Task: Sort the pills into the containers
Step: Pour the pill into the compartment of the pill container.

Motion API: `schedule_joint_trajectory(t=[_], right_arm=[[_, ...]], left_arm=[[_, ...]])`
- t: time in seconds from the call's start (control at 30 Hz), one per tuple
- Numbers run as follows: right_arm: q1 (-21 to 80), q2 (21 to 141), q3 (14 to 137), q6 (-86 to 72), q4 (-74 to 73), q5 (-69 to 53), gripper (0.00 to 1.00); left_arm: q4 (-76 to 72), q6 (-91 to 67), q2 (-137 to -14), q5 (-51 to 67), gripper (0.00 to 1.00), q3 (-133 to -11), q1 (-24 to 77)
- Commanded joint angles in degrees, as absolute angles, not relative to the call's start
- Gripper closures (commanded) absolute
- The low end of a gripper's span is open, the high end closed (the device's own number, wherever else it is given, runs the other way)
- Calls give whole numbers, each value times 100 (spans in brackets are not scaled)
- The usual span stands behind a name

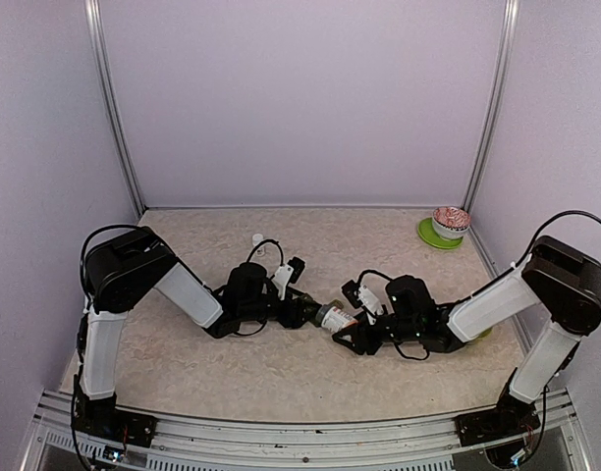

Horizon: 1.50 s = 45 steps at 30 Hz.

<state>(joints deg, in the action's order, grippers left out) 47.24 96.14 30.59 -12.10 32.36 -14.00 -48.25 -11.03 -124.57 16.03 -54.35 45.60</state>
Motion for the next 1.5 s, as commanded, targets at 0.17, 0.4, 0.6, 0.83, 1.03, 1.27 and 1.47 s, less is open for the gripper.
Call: schedule_joint_trajectory(t=[0.17,0.4,0.6,0.83,1.03,1.27,1.47], right_arm=[[4775,9686,3370,-1244,2779,-1294,100],[4776,9677,3535,-1243,2386,-1274,100],[4789,9630,3610,-1261,2084,-1204,100],[4792,9543,3753,-1327,1715,-1174,100],[4814,9436,3966,-1366,1309,-1136,100],[4831,9391,4268,-1437,801,-1167,100],[4836,9382,4465,-1459,449,-1145,100]], left_arm=[[-4685,-1027,-12618,1538,34,-5344,4597],[-4680,-1015,-12605,1525,34,-5344,4597],[-4676,-1023,-12608,1507,34,-5344,4597],[-4674,-1011,-12610,1481,34,-5335,4597],[-4674,-1018,-12600,1472,34,-5335,4597],[-4665,-1002,-12594,1443,34,-5335,4597],[-4658,-986,-12585,1428,34,-5326,4597]])
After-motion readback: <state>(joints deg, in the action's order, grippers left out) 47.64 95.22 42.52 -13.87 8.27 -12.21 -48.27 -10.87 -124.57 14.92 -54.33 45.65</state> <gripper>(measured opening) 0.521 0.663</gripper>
